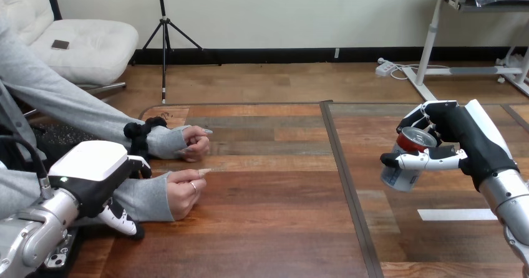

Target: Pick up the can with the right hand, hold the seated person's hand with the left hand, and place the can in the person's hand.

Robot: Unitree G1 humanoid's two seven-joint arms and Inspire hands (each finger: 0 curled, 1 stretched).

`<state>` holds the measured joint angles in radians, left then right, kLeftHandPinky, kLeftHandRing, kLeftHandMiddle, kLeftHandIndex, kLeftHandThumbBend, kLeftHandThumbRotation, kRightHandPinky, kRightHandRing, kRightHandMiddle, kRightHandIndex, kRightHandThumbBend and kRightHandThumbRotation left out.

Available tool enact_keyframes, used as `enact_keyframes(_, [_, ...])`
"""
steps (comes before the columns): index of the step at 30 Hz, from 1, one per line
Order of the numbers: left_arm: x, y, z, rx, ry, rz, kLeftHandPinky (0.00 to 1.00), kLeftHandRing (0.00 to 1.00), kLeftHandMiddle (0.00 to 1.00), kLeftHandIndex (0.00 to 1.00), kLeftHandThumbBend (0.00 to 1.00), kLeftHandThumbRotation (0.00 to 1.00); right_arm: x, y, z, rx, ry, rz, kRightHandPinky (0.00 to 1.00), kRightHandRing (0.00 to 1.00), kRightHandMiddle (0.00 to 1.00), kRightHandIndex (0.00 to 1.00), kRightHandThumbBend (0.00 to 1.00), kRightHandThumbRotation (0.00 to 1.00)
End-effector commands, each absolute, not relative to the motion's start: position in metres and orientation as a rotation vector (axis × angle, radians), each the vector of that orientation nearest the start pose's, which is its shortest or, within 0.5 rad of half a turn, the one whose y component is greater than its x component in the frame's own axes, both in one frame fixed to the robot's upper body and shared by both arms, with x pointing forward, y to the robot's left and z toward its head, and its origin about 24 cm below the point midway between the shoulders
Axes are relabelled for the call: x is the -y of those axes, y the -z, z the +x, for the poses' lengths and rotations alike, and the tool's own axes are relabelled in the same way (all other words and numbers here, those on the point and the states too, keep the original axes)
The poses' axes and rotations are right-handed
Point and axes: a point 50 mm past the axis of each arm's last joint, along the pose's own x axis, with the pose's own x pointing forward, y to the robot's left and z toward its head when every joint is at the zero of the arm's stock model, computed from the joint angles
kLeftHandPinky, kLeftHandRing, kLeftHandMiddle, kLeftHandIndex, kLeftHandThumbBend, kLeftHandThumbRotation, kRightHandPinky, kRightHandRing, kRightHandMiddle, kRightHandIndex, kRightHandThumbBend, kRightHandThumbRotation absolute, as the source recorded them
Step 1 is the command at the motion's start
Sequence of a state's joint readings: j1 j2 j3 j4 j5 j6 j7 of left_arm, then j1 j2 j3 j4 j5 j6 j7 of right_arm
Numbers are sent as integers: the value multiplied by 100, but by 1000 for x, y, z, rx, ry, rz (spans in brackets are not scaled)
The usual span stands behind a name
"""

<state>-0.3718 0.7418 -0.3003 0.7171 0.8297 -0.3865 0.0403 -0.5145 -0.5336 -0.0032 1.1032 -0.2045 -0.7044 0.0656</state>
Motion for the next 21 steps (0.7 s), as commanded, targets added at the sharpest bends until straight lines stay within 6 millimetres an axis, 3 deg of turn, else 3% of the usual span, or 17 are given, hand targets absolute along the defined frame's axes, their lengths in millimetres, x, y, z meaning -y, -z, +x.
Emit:
enact_keyframes(1, [-285, -52, 305, -70, 368, 1604, 57, 65, 68, 69, 94, 10, 277, -76, 324, 204, -48, -661, 26, 30, 37, 43, 82, 0])
enact_keyframes(21, [-285, -53, 307, -105, 374, 1541, 47, 57, 61, 63, 94, 0, 279, -77, 324, 201, -40, -655, 27, 31, 39, 43, 80, 0])
